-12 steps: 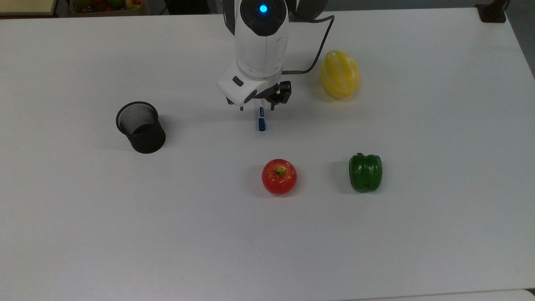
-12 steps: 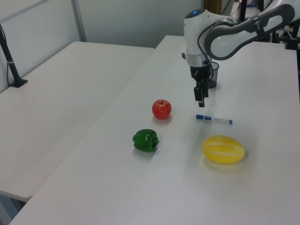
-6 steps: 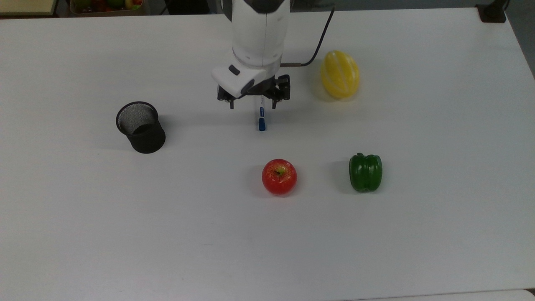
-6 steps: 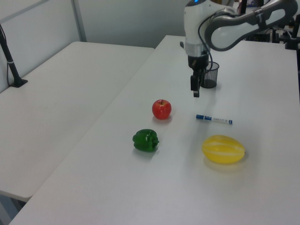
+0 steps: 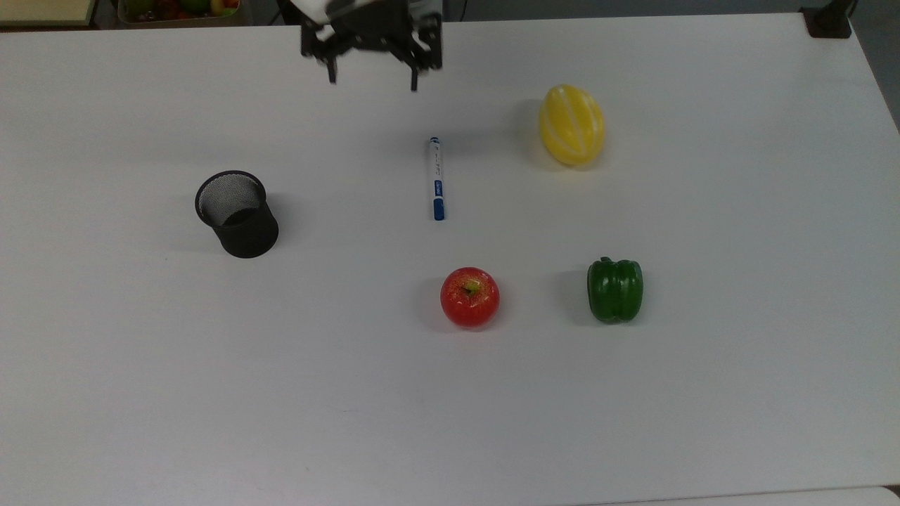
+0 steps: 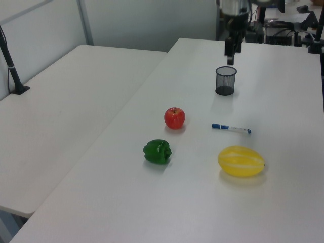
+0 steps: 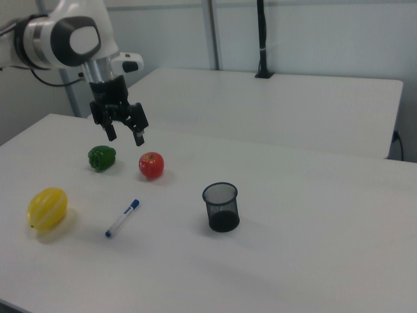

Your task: Take marker pen

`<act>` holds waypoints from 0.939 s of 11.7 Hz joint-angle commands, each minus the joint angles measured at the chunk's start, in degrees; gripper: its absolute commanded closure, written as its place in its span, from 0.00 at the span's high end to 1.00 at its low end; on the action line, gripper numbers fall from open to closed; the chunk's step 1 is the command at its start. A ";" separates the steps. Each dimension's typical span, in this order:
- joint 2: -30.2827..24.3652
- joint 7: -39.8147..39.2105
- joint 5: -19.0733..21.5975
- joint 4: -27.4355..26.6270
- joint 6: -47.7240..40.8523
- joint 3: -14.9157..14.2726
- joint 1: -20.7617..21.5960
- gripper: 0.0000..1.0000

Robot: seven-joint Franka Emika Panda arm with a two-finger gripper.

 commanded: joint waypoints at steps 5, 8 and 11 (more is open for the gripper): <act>-6.32 -1.94 -0.16 -1.79 -5.06 -0.38 -2.56 1.00; -5.88 -1.94 0.63 -1.70 -4.27 2.16 -5.63 1.00; -5.27 -1.07 0.46 -1.70 -3.48 4.20 -4.77 1.00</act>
